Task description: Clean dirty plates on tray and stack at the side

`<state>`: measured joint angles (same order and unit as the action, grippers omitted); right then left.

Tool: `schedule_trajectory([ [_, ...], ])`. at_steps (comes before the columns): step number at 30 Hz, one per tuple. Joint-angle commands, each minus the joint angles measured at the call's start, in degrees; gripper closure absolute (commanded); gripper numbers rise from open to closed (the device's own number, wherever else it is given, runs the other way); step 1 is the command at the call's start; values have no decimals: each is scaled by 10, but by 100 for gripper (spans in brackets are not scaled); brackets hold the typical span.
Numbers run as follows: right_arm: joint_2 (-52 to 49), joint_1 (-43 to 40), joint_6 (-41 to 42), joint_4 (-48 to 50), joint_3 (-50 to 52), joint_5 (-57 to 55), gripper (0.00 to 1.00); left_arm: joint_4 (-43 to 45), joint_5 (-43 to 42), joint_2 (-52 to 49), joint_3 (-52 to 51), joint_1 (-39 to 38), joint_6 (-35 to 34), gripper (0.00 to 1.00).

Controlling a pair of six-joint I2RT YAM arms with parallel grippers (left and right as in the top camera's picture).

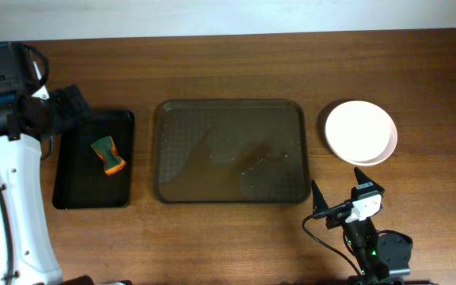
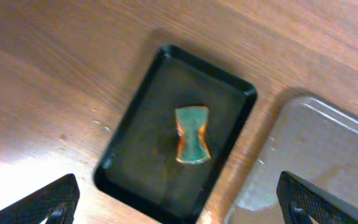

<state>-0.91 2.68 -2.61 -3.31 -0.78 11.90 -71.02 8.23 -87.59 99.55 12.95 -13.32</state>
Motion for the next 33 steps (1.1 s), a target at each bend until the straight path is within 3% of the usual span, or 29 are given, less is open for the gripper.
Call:
schedule_trajectory([
  [1, 5, 3, 0, -1, 5, 3, 2, 61, 25, 112, -45, -6, -5, 0],
  [5, 5, 3, 0, -1, 5, 3, 2, 389, -67, 336, -385, -43, 95, 0],
  [8, 5, 3, 0, -1, 5, 3, 2, 652, -119, 551, -705, -60, 106, 0],
  [10, 5, 3, 0, -1, 5, 3, 2, 735, -119, 650, -833, -84, 170, 0],
  [12, 5, 3, 0, -1, 5, 3, 2, 749, -119, 743, -926, -96, 234, 0],
  [14, 5, 3, 0, -1, 5, 3, 2, 748, -114, 807, -980, -96, 236, 0],
  [16, 5, 3, 0, -1, 5, 3, 2, 661, -86, 873, -990, -103, 237, 0],
  [33, 5, 3, 0, -1, 5, 3, 2, 662, -78, 873, -990, -109, 239, 0],
])
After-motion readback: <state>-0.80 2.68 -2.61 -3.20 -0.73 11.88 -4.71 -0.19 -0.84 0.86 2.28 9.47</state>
